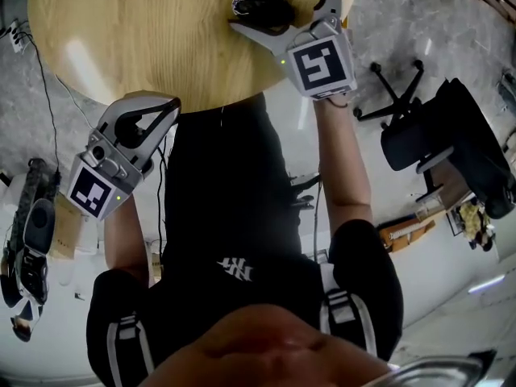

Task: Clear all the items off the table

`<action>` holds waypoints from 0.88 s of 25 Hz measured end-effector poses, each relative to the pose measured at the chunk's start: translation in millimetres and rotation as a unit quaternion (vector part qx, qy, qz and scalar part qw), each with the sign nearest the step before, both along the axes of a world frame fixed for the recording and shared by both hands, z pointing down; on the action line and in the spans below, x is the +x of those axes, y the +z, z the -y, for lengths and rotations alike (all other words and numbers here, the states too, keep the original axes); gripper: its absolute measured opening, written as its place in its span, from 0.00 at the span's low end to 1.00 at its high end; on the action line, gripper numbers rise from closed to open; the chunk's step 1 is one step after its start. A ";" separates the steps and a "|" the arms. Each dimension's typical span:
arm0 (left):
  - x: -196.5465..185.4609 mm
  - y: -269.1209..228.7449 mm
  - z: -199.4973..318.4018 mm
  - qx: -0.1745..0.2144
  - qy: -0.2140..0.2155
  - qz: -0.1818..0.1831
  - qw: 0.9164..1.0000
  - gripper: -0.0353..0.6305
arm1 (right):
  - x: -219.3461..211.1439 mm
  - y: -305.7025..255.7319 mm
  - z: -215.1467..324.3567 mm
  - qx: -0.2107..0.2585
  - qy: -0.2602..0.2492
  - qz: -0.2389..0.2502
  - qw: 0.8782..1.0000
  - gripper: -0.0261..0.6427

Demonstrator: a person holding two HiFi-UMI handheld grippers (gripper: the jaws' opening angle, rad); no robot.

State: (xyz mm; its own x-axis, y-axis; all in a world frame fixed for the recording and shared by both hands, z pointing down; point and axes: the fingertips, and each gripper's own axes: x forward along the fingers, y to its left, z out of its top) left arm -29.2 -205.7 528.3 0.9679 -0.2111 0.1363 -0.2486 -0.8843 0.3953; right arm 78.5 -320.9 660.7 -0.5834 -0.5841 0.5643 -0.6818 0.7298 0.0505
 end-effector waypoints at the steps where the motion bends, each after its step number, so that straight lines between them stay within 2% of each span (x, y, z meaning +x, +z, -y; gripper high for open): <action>1: 0.5 -0.5 0.9 0.001 0.001 -0.002 1.000 0.07 | -0.8 0.5 0.0 -0.004 0.000 0.002 1.000 0.95; 6: 2.9 -0.9 -0.1 0.003 0.009 -0.007 1.000 0.07 | -5.2 3.0 -3.5 -0.023 -0.006 0.010 1.000 0.75; 12: 1.9 -0.5 -1.6 0.007 0.011 -0.013 1.000 0.07 | -5.7 -0.9 -8.0 -0.028 -0.010 0.012 0.999 0.57; 18: -1.3 -1.4 -3.4 0.013 0.009 -0.017 1.000 0.07 | -12.4 -22.4 -13.1 -0.002 -0.017 0.035 0.999 0.52; 22: -5.3 3.6 -2.7 0.015 -0.011 0.005 1.000 0.07 | -31.7 -58.9 -26.9 0.008 -0.014 0.093 0.996 0.52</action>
